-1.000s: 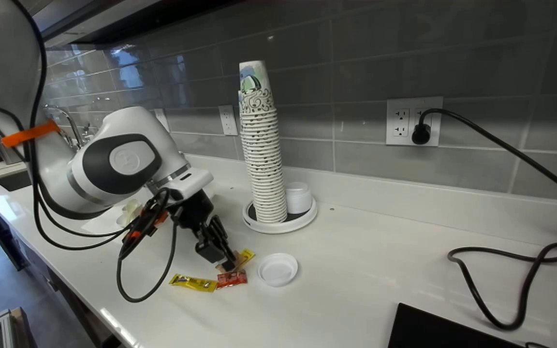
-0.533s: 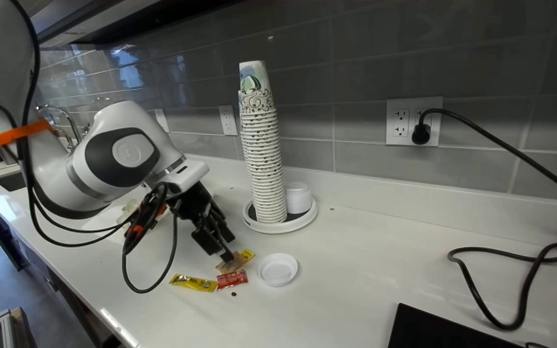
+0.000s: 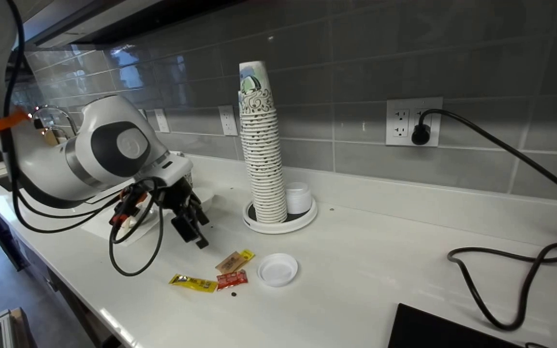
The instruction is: Take the three yellow packets out of the white bowl
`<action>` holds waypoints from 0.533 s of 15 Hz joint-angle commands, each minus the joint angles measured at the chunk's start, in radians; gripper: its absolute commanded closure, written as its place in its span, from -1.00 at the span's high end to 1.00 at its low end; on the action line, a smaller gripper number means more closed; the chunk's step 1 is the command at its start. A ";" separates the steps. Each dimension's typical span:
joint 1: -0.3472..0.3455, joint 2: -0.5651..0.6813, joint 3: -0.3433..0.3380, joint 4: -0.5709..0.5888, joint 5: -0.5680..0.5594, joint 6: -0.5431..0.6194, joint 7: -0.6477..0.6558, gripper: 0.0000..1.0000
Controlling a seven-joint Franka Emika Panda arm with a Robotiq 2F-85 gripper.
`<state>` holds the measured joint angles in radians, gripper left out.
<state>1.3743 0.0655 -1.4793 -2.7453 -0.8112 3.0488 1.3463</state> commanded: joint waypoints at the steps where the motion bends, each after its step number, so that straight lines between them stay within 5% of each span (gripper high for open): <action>1: 0.013 -0.100 -0.026 0.000 -0.095 -0.046 0.077 1.00; 5: -0.006 -0.135 -0.022 0.000 -0.183 -0.036 0.116 1.00; 6: 0.002 -0.067 -0.009 0.000 -0.104 -0.033 0.078 1.00; 8: 0.001 -0.086 -0.011 0.000 -0.129 -0.033 0.085 1.00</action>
<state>1.3757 -0.0203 -1.4903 -2.7454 -0.9399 3.0158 1.4315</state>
